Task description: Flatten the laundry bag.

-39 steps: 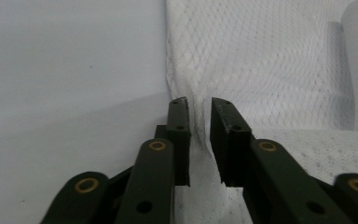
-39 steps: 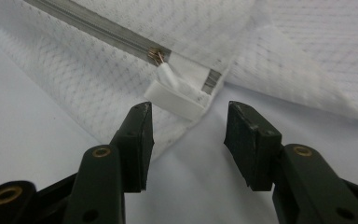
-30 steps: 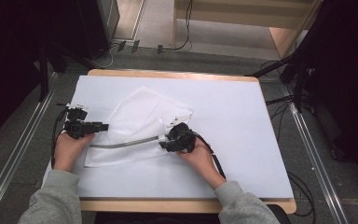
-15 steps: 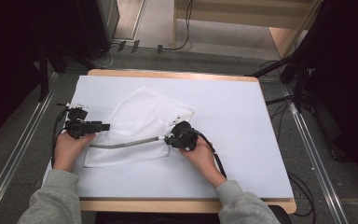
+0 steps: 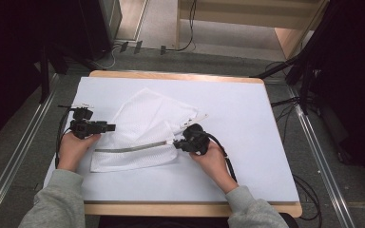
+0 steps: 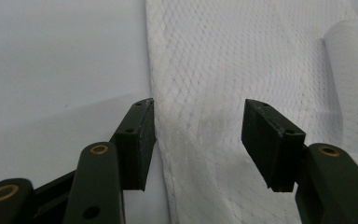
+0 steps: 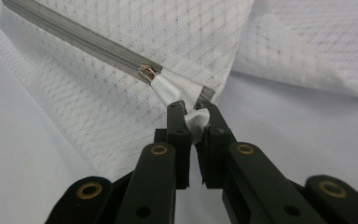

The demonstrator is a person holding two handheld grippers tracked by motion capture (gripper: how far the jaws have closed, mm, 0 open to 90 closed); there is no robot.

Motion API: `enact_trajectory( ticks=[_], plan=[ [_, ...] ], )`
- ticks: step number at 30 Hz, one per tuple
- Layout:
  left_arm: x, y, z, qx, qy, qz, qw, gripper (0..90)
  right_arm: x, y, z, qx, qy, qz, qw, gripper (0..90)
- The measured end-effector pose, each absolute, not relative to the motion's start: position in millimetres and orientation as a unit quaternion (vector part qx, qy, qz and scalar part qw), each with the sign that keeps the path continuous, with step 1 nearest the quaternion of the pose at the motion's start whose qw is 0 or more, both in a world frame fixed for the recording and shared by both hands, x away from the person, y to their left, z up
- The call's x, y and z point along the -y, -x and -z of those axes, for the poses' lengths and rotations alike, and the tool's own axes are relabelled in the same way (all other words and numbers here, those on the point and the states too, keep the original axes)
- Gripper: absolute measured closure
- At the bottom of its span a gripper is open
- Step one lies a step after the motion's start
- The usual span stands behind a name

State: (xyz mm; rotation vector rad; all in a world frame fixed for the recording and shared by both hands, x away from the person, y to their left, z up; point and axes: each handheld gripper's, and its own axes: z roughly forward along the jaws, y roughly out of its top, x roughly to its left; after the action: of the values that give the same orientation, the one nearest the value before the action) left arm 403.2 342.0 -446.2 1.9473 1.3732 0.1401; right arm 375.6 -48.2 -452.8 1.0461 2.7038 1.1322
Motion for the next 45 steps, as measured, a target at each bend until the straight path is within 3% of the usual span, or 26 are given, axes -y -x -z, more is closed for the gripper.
enact_trajectory(
  ticks=[26,45],
  plan=[
    [-313,-427,448,-0.516,-0.773,-0.044,0.367,45.4,131,-326,442,-0.849,-0.385,-0.361,0.01,85.9],
    [-295,-455,453,-0.518,-0.77,-0.048,0.37,46.8,162,-296,453,-0.846,-0.413,-0.336,0.01,85.4]
  ],
)
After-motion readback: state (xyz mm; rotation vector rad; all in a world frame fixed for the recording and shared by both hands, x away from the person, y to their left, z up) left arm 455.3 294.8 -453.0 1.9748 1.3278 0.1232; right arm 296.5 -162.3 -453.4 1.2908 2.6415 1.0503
